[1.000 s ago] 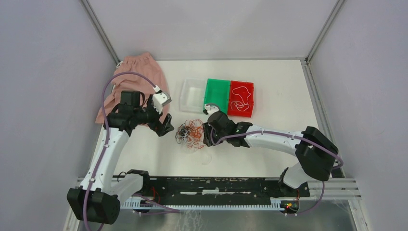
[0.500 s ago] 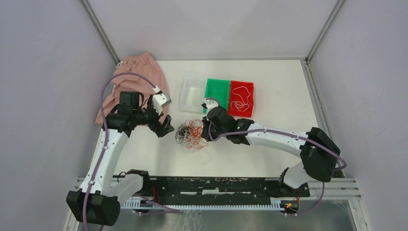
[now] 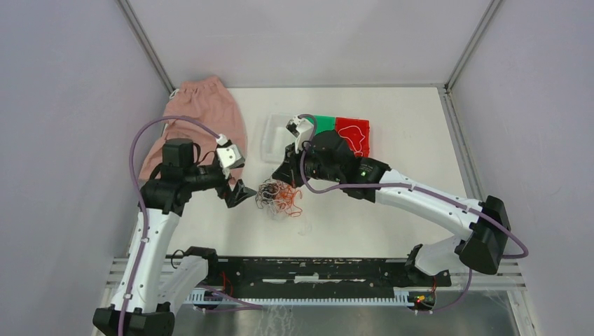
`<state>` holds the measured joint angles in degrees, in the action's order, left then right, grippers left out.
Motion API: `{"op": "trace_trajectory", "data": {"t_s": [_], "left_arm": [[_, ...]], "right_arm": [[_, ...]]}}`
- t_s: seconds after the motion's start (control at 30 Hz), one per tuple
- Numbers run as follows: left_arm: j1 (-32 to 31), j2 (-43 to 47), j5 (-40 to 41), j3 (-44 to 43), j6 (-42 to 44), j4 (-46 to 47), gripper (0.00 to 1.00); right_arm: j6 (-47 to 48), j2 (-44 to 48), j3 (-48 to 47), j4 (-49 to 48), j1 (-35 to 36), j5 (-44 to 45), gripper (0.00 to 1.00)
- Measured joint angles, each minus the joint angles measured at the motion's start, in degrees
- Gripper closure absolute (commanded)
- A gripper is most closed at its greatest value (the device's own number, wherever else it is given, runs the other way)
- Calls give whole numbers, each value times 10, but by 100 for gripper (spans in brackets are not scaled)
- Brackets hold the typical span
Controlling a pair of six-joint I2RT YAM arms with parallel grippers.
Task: Untangle the cables
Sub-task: Untie the cable.
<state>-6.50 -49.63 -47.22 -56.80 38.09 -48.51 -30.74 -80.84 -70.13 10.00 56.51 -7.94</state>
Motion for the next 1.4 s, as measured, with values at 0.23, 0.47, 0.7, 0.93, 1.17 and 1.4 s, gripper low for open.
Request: {"op": "trace_trajectory", "data": {"t_s": [0.23, 0.47, 0.7, 0.93, 1.17, 1.4], "left_arm": [[0, 58, -30, 40, -2, 28, 1], [0, 76, -55, 117, -108, 116, 0], [0, 72, -59, 192, -153, 177, 10], [-9, 39, -72, 195, -139, 231, 19], [-25, 27, -70, 195, -101, 250, 36], [-40, 45, -101, 194, -92, 259, 93]], "right_arm": [[2, -7, -10, -20, -4, -67, 100], [1, 12, -10, -67, -15, -132, 100], [-25, 40, -10, -114, -34, -165, 100], [-49, 40, -10, -130, -38, -182, 100], [-70, 40, -2, -141, -42, -193, 100], [-92, 40, 7, -153, -45, -202, 99]]}}
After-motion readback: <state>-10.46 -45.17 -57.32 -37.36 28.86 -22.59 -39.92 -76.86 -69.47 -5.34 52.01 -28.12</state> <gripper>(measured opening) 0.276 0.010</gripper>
